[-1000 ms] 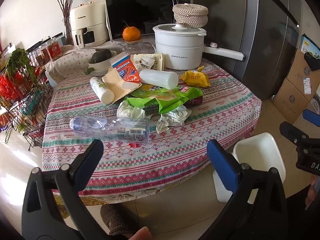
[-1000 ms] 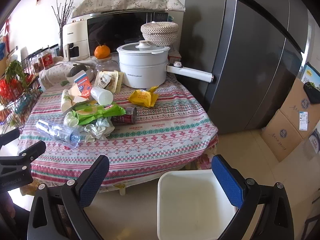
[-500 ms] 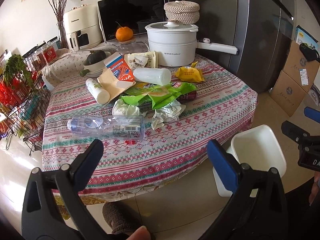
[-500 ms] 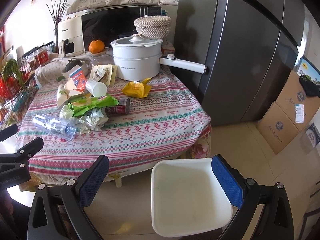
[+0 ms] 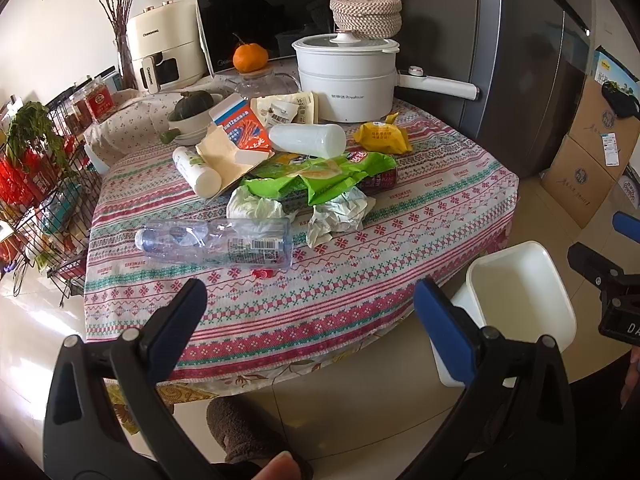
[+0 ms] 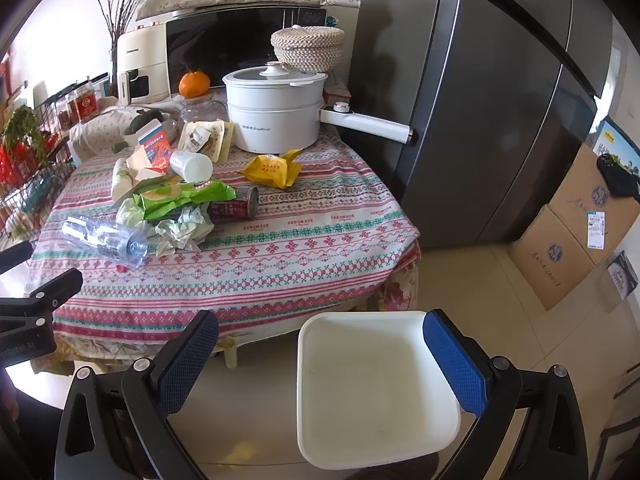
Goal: Collect trash
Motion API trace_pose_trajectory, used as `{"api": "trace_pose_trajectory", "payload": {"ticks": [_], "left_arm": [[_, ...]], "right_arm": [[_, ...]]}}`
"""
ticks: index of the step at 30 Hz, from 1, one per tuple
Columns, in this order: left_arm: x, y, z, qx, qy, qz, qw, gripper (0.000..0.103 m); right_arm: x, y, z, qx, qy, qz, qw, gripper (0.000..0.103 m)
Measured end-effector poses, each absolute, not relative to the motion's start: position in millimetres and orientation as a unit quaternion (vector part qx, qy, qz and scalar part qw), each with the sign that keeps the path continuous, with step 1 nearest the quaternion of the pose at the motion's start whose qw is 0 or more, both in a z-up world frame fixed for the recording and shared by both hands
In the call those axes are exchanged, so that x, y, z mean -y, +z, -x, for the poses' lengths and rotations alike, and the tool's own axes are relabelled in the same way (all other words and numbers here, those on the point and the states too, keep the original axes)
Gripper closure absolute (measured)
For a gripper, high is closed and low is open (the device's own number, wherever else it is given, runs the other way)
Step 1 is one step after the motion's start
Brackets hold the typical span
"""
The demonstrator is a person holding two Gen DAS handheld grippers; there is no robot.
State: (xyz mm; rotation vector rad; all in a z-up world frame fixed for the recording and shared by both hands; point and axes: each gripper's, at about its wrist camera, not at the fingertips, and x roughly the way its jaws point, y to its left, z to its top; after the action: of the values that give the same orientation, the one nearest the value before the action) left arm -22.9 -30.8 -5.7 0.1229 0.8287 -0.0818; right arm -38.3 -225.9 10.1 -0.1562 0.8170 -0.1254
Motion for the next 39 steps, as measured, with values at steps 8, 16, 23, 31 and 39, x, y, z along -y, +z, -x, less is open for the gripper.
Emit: {"api": "trace_pose_trajectory", "payload": {"ticks": [8, 16, 23, 31, 39], "left_arm": [[27.1, -7.5, 21.9, -0.405, -0.037, -0.057, 0.912, 0.000], [26.5, -8.1, 22.0, -0.401, -0.031, -0.062, 0.914, 0.000], [26.1, -8.1, 21.8, -0.396, -0.029, -0.067, 0.915, 0.000], [17.2, -14.7, 11.2, -0.418, -0.029, -0.067, 0.906, 0.000], [-26.0, -13.6, -29.1, -0.474, -0.034, -0.016, 0.880, 0.001]], "right_arm": [[222.5, 7.1, 37.2, -0.396, -0.051, 0.064, 0.914, 0.000], [219.1, 5.7, 35.1, -0.397, -0.050, 0.074, 0.913, 0.000], [218.1, 5.6, 33.8, -0.397, -0.051, 0.082, 0.913, 0.000], [215.6, 2.3, 28.6, -0.396, -0.036, 0.079, 0.914, 0.000], [205.2, 2.7, -5.3, -0.446, -0.002, 0.074, 0.892, 0.000]]}}
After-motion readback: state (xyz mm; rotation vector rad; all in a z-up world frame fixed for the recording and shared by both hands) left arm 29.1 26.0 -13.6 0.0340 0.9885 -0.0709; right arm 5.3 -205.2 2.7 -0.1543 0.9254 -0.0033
